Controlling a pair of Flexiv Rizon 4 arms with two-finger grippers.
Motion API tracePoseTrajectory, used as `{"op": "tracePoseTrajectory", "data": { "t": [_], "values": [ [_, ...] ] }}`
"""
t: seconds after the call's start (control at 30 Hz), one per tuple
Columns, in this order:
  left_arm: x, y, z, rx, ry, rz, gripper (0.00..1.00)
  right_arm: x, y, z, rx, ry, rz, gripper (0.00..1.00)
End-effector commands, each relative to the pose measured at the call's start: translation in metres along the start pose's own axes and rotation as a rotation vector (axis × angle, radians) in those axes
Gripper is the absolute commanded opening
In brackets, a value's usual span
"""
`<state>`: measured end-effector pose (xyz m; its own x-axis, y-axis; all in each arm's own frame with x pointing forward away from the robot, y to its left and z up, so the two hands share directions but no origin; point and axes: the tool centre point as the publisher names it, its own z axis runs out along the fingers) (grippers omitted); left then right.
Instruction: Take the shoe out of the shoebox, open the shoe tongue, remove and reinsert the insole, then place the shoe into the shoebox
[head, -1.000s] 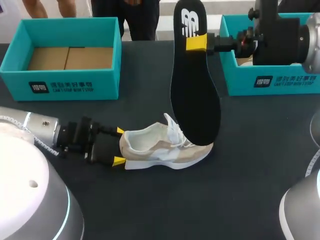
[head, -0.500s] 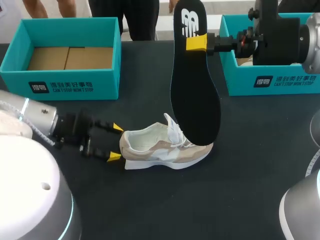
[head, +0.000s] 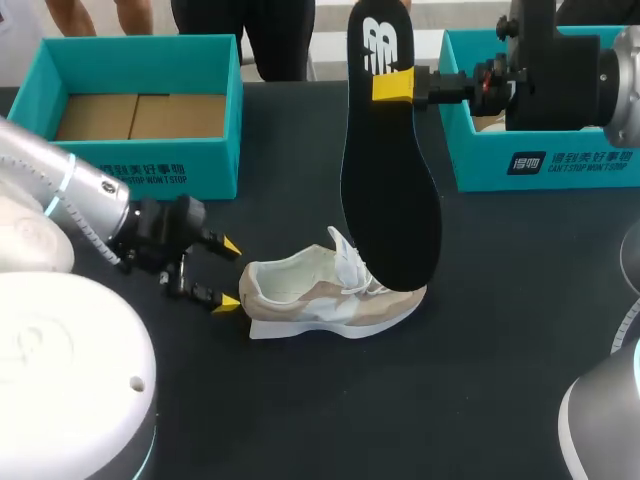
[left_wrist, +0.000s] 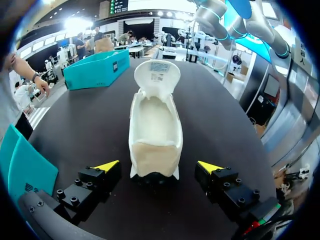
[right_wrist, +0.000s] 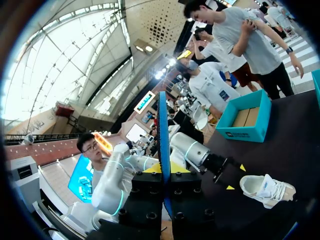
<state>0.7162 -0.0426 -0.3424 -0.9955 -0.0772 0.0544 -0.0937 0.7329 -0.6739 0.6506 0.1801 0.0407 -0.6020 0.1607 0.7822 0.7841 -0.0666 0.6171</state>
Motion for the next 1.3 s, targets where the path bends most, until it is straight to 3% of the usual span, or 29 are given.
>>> {"op": "tracePoseTrajectory", "data": {
  "t": [0.03, 0.2, 0.53, 0.8, 1.3],
  "values": [
    [0.003, -0.003, -0.002, -0.085, -0.004, -0.001, 1.0, 0.0, 0.0, 0.002, -0.001, -0.001, 0.001, 0.0],
    [0.002, -0.004, -0.005, -0.1, 0.003, -0.019, 1.0, 0.0, 0.0, 0.002, -0.001, -0.001, 0.001, 0.0],
    [0.011, -0.017, -0.043, -0.305, 0.153, -0.023, 1.0, 0.0, 0.0, 0.002, -0.001, -0.001, 0.001, 0.0],
    [0.014, -0.024, -0.054, -0.455, 0.219, -0.01, 1.0, 0.0, 0.0, 0.002, -0.001, -0.001, 0.001, 0.0],
    [0.012, -0.029, -0.05, -0.48, 0.207, 0.004, 1.0, 0.0, 0.0, 0.002, -0.001, -0.001, 0.001, 0.0]
  ]
}}
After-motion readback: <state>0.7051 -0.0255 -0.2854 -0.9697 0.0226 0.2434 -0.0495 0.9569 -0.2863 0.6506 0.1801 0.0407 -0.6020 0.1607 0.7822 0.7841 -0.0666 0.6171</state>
